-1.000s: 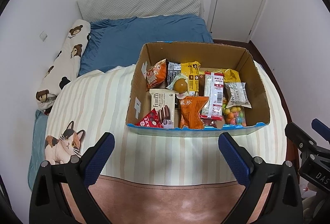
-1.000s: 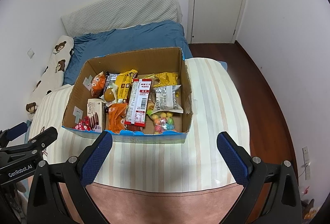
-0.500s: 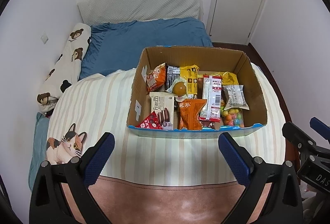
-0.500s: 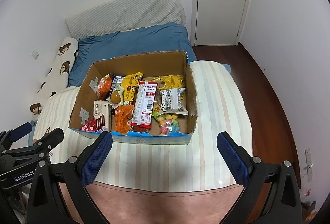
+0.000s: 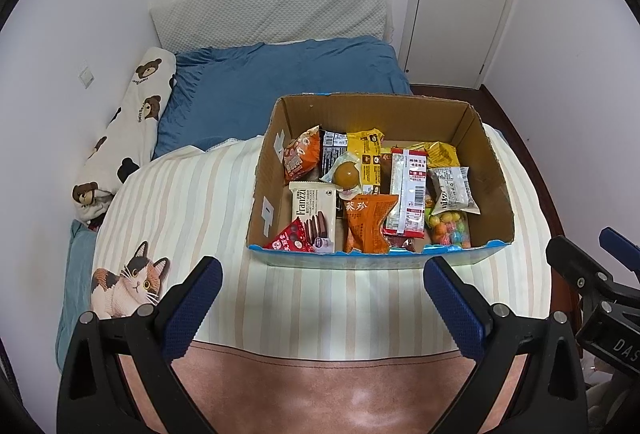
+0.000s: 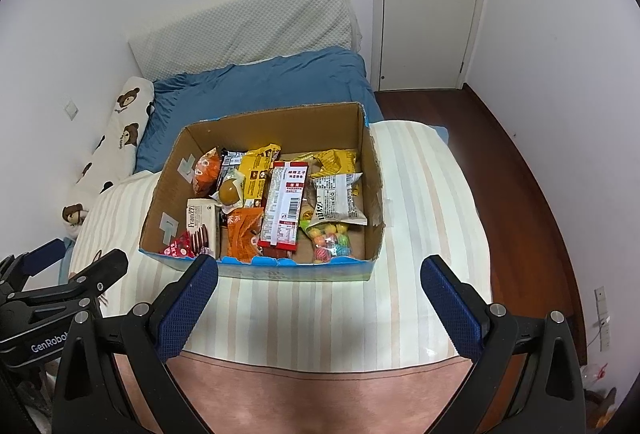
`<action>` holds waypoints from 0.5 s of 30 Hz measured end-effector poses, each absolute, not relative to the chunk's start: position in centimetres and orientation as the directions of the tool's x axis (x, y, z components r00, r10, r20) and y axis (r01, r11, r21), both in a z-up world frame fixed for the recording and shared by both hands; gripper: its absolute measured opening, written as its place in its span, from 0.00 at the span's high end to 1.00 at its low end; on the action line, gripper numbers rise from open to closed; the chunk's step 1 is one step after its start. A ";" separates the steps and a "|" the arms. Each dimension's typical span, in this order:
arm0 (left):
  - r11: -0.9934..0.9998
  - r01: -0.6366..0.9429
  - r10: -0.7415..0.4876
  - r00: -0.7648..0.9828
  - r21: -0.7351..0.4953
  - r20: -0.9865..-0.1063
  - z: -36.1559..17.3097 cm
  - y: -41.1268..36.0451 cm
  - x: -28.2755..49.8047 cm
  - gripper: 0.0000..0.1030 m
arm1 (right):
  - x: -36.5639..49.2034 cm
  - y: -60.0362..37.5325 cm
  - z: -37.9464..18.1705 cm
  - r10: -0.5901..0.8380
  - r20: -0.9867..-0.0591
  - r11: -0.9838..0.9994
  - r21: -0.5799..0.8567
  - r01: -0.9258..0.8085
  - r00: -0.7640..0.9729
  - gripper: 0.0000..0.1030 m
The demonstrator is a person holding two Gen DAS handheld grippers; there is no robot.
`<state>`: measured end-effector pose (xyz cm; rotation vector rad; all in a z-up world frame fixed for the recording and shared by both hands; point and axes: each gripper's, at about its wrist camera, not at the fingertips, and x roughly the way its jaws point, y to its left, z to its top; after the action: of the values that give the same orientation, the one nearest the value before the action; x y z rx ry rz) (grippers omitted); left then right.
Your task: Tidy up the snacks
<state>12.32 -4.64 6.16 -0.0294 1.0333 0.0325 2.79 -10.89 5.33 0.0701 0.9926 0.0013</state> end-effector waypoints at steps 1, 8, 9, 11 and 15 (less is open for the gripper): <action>0.999 -0.041 0.011 0.510 -0.012 -0.860 6.1 -4.6 12.3 0.00 | 2.8 -10.9 5.4 0.035 -0.836 0.998 0.063 0.031 0.547 0.00; 0.999 -0.040 0.010 0.516 -0.013 -0.857 6.5 -4.6 12.2 0.00 | 2.7 -10.9 5.6 0.038 -0.833 0.997 0.066 0.031 0.552 0.00; 0.999 -0.040 0.009 0.515 -0.014 -0.857 6.5 -4.6 12.2 0.00 | 2.7 -10.9 5.6 0.038 -0.833 0.997 0.067 0.032 0.552 0.00; 0.999 -0.040 0.011 0.515 -0.011 -0.857 6.5 -4.6 12.2 0.00 | 2.7 -10.9 5.6 0.038 -0.832 0.997 0.067 0.032 0.553 0.00; 0.999 -0.038 0.009 0.517 -0.012 -0.856 6.6 -4.6 12.2 0.00 | 2.6 -10.9 5.6 0.040 -0.832 0.997 0.070 0.033 0.553 0.00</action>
<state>12.17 -4.58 6.62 -0.0302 1.0277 0.0283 2.61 -10.91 5.64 0.0802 0.9850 0.0044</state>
